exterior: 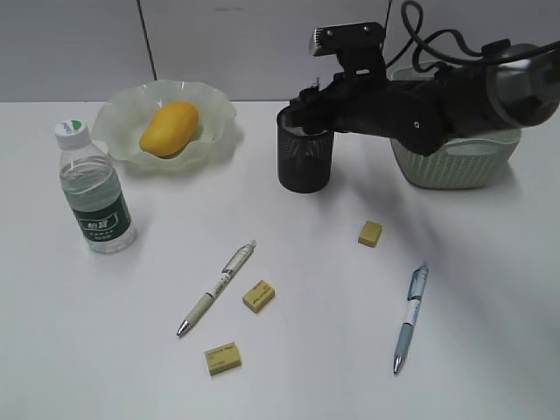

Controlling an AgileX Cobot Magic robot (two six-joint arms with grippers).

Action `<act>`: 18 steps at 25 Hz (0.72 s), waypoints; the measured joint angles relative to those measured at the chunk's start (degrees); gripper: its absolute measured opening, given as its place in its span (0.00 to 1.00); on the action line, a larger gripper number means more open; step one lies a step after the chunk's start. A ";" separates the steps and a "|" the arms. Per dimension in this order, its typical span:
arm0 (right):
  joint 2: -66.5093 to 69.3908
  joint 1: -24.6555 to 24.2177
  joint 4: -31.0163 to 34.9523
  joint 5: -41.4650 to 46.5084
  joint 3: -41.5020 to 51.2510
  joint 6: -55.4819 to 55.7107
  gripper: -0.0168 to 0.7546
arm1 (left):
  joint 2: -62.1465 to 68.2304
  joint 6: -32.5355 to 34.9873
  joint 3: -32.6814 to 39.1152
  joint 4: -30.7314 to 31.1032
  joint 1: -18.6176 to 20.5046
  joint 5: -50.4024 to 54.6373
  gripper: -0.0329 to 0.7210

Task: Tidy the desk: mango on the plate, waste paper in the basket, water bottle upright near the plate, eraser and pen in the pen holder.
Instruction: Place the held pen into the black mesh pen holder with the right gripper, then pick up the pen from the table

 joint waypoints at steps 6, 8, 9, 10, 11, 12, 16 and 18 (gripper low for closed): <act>-8.27 0.00 -0.09 12.93 -0.39 0.46 0.61 | 0.00 0.00 0.00 0.00 0.00 0.00 0.36; -10.76 0.00 0.29 21.02 -1.68 0.46 0.60 | 0.00 0.00 0.00 0.00 0.00 0.00 0.36; -11.89 0.00 0.26 24.74 -2.73 0.46 0.59 | 0.00 0.00 0.00 0.00 0.00 0.00 0.36; -12.88 0.00 0.26 29.45 -3.95 0.46 0.58 | 0.00 0.00 0.00 0.00 0.00 0.00 0.36; -13.65 0.00 0.26 34.23 -5.06 0.46 0.57 | 0.00 0.00 0.00 0.00 0.00 0.00 0.36; -14.41 0.00 0.22 38.26 -6.52 0.46 0.55 | 0.00 0.00 0.00 0.00 0.00 0.00 0.36; -15.85 0.00 0.29 57.35 -13.44 0.50 0.52 | 0.00 0.00 0.00 0.00 0.00 0.00 0.36; -15.96 -0.31 0.23 65.40 -16.50 0.50 0.51 | 0.00 0.00 0.00 0.00 0.00 0.00 0.36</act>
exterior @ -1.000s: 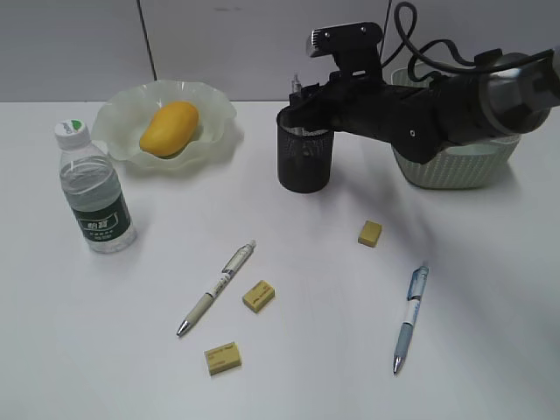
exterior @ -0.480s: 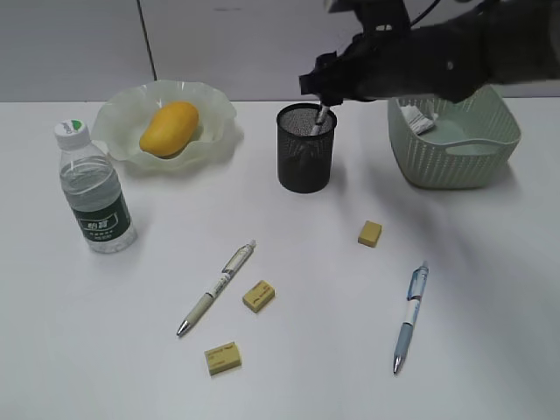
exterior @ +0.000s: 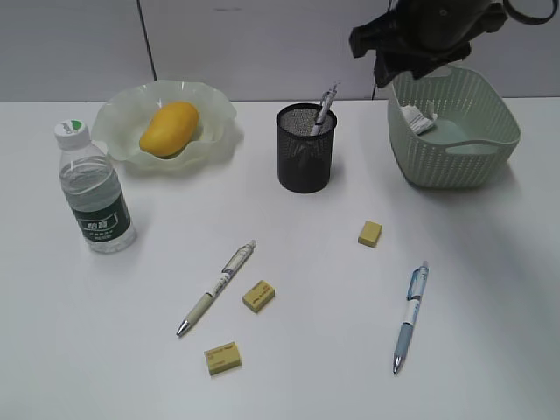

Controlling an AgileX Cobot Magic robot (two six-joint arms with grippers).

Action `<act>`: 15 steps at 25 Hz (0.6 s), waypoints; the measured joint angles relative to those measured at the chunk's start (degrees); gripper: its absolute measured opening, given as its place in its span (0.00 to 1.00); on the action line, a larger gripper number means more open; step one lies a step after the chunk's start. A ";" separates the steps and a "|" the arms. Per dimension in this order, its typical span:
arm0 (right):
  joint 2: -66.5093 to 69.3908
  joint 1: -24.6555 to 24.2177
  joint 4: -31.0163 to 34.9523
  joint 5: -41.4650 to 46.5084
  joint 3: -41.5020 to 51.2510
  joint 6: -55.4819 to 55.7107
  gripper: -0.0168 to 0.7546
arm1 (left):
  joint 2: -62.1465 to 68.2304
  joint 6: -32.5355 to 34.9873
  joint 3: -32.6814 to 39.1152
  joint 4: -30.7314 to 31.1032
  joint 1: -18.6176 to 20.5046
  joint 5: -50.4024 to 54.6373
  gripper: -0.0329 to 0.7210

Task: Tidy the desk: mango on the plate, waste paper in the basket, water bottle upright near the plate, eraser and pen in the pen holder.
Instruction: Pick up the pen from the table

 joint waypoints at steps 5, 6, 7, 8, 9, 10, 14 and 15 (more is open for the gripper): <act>0.00 -3.78 3.02 10.06 -3.85 -0.79 0.51 | 0.00 0.00 0.00 0.00 0.00 0.00 0.36; -0.06 -5.41 4.58 11.95 -4.08 -1.65 0.51 | 0.00 0.00 0.00 0.00 0.00 0.00 0.36; -0.06 -7.23 5.83 13.97 -4.20 -2.63 0.51 | 0.00 0.00 0.00 0.00 0.00 0.00 0.36; -0.06 -8.81 7.18 15.75 -4.20 -3.47 0.51 | 0.00 0.00 0.00 0.00 0.00 0.00 0.36; -0.06 -10.73 8.36 17.89 -4.20 -4.48 0.51 | 0.00 0.00 0.00 0.00 0.00 0.00 0.36; -0.06 -12.64 9.03 19.84 -4.20 -5.23 0.51 | 0.00 0.00 0.00 0.00 0.00 0.00 0.36; -0.06 -18.68 9.76 23.32 -4.20 -7.06 0.51 | 0.00 0.00 0.00 0.00 0.00 0.00 0.36; -0.06 -19.61 9.69 23.45 -4.20 -7.54 0.51 | 0.00 0.00 0.00 0.00 0.00 0.00 0.36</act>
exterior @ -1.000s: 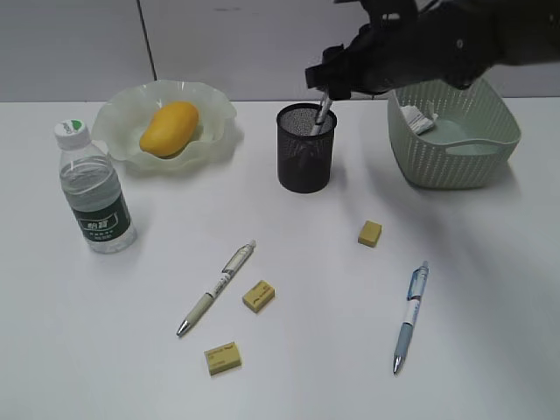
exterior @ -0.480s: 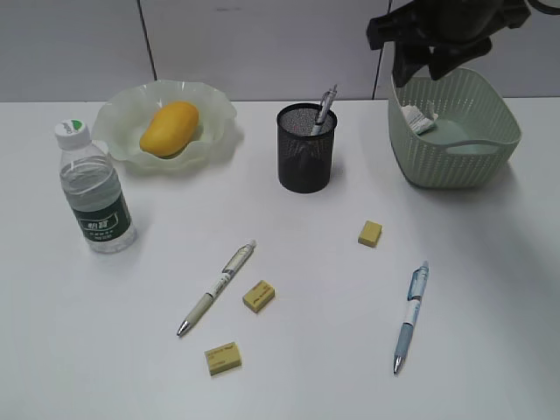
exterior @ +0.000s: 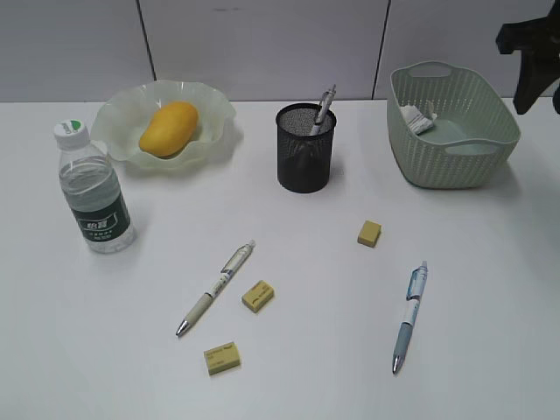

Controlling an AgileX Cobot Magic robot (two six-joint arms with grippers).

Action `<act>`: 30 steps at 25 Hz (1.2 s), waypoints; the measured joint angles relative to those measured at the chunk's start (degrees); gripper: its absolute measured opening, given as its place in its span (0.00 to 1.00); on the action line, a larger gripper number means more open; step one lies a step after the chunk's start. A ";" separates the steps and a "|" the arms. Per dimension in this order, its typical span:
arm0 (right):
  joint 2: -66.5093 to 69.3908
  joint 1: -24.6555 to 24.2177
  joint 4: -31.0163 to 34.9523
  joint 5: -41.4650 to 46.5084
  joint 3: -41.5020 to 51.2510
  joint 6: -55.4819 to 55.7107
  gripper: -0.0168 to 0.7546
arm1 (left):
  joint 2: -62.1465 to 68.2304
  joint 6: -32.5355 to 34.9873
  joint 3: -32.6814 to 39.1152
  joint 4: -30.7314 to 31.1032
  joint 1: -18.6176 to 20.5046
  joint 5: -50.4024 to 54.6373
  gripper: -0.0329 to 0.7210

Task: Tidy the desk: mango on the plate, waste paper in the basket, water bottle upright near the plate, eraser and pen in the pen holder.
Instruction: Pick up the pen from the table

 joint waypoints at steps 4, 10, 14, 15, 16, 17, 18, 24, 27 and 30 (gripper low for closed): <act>-0.13 -1.17 -0.66 0.12 0.34 -2.50 0.51 | 0.00 0.00 0.00 -0.06 0.00 0.00 0.36; -8.67 -1.17 0.23 0.06 11.63 -4.67 0.50 | 0.00 0.00 0.00 -0.06 0.00 0.00 0.36; -19.45 -1.17 0.63 0.12 21.94 -4.90 0.50 | 0.00 0.00 0.00 -0.06 0.00 0.00 0.36; -22.46 -1.17 1.01 0.12 24.24 -4.89 0.50 | 0.00 0.00 0.00 -0.06 0.00 0.00 0.36; -25.01 -1.17 1.26 0.17 26.38 -4.89 0.50 | 0.00 0.00 0.00 -0.06 0.00 0.00 0.36; -28.10 -1.17 1.50 0.17 28.00 -4.89 0.50 | 0.00 0.00 0.00 -0.06 0.00 0.00 0.36; -31.19 -1.17 1.66 0.22 29.81 -5.03 0.50 | 0.00 0.00 0.00 -0.06 0.00 0.00 0.36; -48.46 -1.17 2.28 0.27 38.90 -5.46 0.50 | 0.00 0.00 0.00 -0.06 0.00 0.00 0.36; -56.84 -1.17 2.28 0.32 43.31 -5.76 0.50 | 0.00 0.00 0.00 -0.06 0.00 0.00 0.36; -65.62 -1.17 2.34 -0.07 46.96 -6.59 0.50 | 0.00 0.00 0.00 -0.06 0.00 0.00 0.36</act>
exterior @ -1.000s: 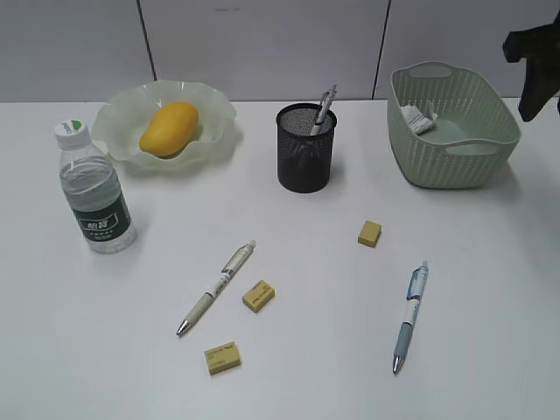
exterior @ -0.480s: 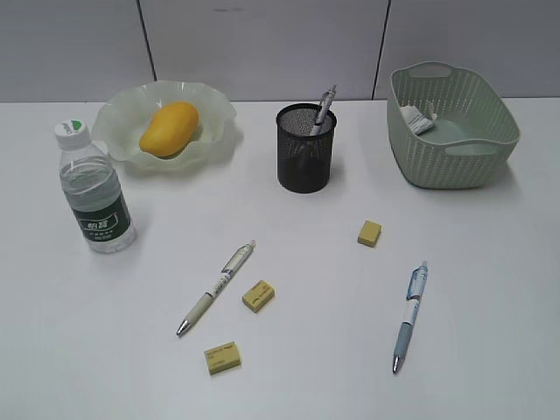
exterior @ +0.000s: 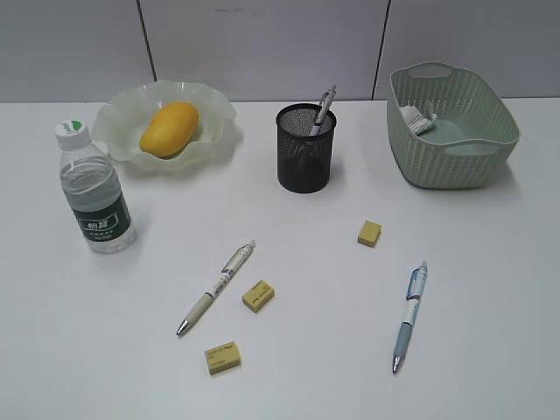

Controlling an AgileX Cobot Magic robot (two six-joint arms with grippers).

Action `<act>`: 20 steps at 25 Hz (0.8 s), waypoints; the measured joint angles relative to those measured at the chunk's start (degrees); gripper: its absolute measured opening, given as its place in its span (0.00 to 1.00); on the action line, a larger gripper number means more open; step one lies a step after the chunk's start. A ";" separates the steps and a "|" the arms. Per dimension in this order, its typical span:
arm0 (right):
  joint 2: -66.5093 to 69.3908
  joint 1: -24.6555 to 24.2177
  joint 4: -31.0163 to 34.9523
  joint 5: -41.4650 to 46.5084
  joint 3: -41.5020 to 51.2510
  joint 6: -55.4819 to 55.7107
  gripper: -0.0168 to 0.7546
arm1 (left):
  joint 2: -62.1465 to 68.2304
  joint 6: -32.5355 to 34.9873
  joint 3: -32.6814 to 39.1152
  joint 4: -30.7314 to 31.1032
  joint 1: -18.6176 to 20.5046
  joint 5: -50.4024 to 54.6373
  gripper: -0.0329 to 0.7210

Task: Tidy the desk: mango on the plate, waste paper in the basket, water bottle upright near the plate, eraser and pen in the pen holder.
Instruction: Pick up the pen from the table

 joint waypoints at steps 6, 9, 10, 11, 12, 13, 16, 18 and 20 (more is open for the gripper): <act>-15.89 0.00 0.06 -2.47 7.42 -3.93 0.50 | 0.00 0.00 0.00 -0.07 0.00 0.00 0.35; -23.13 0.00 0.06 -5.66 11.37 -4.44 0.50 | 0.00 0.00 0.00 -0.07 0.00 0.00 0.35; -25.49 0.00 0.06 -6.76 12.72 -4.49 0.50 | 0.00 0.00 0.00 -0.07 0.00 0.00 0.35; -27.33 0.00 0.06 -7.73 13.96 -4.55 0.50 | 0.00 0.00 0.00 -0.07 0.00 0.00 0.35; -29.40 0.00 0.06 -8.35 14.90 -4.54 0.50 | 0.00 0.00 0.00 -0.07 0.00 0.00 0.35; -31.31 0.00 0.06 -8.93 15.92 -4.54 0.50 | 0.00 0.00 0.00 -0.07 0.00 0.00 0.35; -35.68 0.00 0.06 -9.14 17.39 -4.55 0.50 | 0.00 0.00 0.00 -0.07 0.00 0.00 0.35; -38.20 0.00 0.06 -9.18 17.65 -4.60 0.50 | 0.00 0.00 0.00 -0.13 0.00 0.00 0.36; -40.27 0.00 0.06 -9.26 17.90 -4.66 0.50 | 0.00 0.00 0.00 -0.21 0.00 0.00 0.36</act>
